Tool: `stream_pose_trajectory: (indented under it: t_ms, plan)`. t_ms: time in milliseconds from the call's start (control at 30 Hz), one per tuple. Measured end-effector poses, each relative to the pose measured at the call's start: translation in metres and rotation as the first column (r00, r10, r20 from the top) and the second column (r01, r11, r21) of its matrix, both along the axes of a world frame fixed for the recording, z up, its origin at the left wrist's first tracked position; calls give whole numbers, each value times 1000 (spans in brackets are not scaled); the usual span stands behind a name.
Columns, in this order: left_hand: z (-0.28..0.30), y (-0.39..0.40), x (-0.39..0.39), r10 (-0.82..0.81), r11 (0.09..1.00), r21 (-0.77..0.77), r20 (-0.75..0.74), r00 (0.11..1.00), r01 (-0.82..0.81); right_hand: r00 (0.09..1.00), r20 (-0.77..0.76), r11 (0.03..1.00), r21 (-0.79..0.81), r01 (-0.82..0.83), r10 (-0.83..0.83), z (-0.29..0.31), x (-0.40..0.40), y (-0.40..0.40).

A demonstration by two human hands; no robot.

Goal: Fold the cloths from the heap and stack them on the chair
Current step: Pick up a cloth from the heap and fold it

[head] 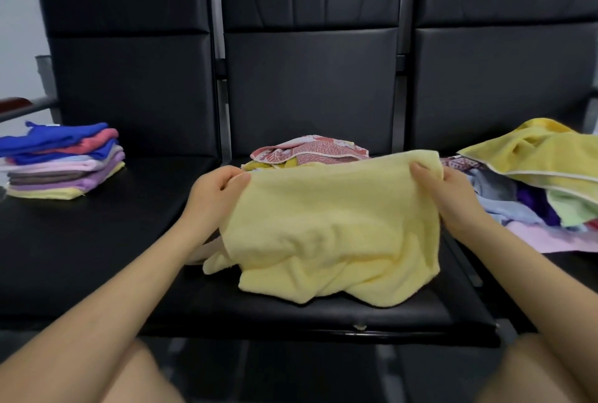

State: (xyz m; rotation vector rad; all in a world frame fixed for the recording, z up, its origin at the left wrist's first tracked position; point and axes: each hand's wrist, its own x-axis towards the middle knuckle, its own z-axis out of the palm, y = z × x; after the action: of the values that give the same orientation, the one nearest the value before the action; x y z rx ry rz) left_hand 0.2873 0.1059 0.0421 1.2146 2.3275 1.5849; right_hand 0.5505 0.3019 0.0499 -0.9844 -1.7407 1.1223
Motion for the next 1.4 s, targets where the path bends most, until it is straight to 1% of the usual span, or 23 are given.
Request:
stream_pose_trajectory:
  t_ms: [67, 133, 200, 267, 333, 433, 500, 567, 633, 667, 700, 767, 867, 933, 1000, 1033, 1067, 1167, 1233, 1267, 1333, 1400]
  plan:
    - [-1, 12, -7, 39, 999, 17, 32, 999, -40, 999, -43, 999, -28, 20, -22, -3, -16, 11]
    - [-8, 24, -17, 87, 996, -3, 69, 994, -87, 999, -33, 998, -47, 33, -35, -15, -32, 26]
    - [-20, 34, -28, 128, 991, -54, 85, 988, -124, 996, 74, 998, -45, 52, -48, -34, -45, 41]
    - [-36, 40, -38, 148, 983, -123, 98, 984, -136, 982, 185, 997, -63, 36, -23, -52, -52, 52]
    - [-49, 46, -46, 125, 973, -208, 117, 985, -99, 973, 228, 998, -58, 39, -25, -60, -57, 58]
    - [-60, 54, -53, 81, 958, -283, 143, 986, -38, 982, 186, 999, -33, 22, -15, -64, -59, 59]
    - [-63, 55, -55, 59, 959, -284, 131, 990, -20, 988, 153, 999, -32, -23, 28, -67, -55, 58]
    - [-64, 56, -54, 36, 956, -292, 130, 991, 3, 995, 80, 996, -66, -57, 62, -69, -50, 58]
    - [-63, 54, -53, 1, 958, -283, 155, 988, 44, 999, -1, 991, -122, -53, 53, -68, -48, 62]
    - [-62, 53, -52, -25, 960, -269, 188, 982, 76, 999, -16, 989, -141, -45, 43, -68, -49, 63]
    - [-60, 50, -52, -57, 959, -257, 229, 972, 117, 999, -9, 987, -157, -42, 41, -67, -50, 64]
    - [-54, 46, -52, -123, 958, -215, 293, 948, 191, 995, 58, 981, -185, -64, 76, -67, -55, 65]
    - [-47, 38, -56, -186, 952, -177, 314, 931, 250, 974, 176, 981, -153, -117, 143, -66, -61, 63]
    - [-45, 32, -62, -242, 906, -268, 304, 921, 326, 964, 214, 984, -118, -133, 156, -66, -62, 64]
    - [-44, 26, -67, -280, 823, -415, 297, 913, 387, 962, 226, 984, -121, -131, 155, -67, -59, 65]
    - [-44, 23, -70, -276, 806, -448, 293, 915, 386, 965, 213, 984, -124, -128, 153, -66, -57, 65]
    - [-43, 20, -71, -255, 815, -451, 285, 924, 364, 969, 196, 984, -120, -128, 150, -66, -56, 65]
    - [-39, 13, -68, -159, 892, -388, 209, 965, 231, 973, 201, 993, -53, -105, 113, -63, -50, 63]
    - [-32, 4, -60, -102, 944, -295, 156, 982, 145, 976, 204, 997, 3, -77, 74, -58, -43, 58]
    - [-26, 0, -54, -89, 967, -228, 120, 989, 114, 981, 189, 999, 25, -48, 43, -54, -40, 55]
    - [-10, -6, -39, -54, 998, -38, 69, 996, 57, 996, 93, 999, 37, 7, -10, -44, -36, 47]
    - [10, -11, -24, -6, 991, 131, 51, 999, 0, 998, -14, 998, 28, 54, -53, -28, -34, 34]
